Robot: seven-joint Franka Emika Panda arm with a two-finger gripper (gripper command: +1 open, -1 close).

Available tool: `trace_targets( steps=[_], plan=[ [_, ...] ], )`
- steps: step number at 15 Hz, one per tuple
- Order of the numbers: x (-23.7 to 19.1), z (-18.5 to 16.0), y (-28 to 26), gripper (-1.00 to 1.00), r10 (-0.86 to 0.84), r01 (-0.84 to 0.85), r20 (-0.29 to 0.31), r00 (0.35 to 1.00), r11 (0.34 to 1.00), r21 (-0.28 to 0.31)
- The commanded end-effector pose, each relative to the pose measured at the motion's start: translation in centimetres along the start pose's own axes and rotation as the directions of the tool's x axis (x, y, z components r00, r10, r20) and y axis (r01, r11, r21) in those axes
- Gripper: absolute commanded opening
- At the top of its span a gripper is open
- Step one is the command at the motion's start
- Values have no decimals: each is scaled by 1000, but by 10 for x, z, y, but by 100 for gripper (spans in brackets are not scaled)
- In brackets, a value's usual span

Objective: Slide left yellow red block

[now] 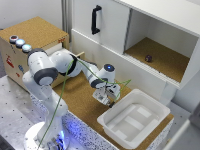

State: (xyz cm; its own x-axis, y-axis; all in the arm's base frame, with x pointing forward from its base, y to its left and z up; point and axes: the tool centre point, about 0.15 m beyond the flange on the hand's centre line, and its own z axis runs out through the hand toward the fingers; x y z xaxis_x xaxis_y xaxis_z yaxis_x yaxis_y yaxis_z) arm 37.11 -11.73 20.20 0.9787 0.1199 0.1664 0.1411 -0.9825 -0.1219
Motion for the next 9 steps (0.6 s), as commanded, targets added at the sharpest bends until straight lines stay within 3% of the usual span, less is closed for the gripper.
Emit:
trace_targets(
  steps=[1, 4, 5, 7, 9],
  plan=[
    [-4, 0, -35, -100, -75, 77, -41, 996, 996, 50],
    [-5, -10, -33, -100, -70, 72, -70, 995, 997, 17],
    [-8, -20, -33, -100, -75, 73, -102, 992, 997, -27],
    [-13, -44, -34, -100, -81, 75, -133, 988, 996, -47],
    [-18, -66, -44, -100, -86, 68, -154, 984, 990, -120]
  ],
)
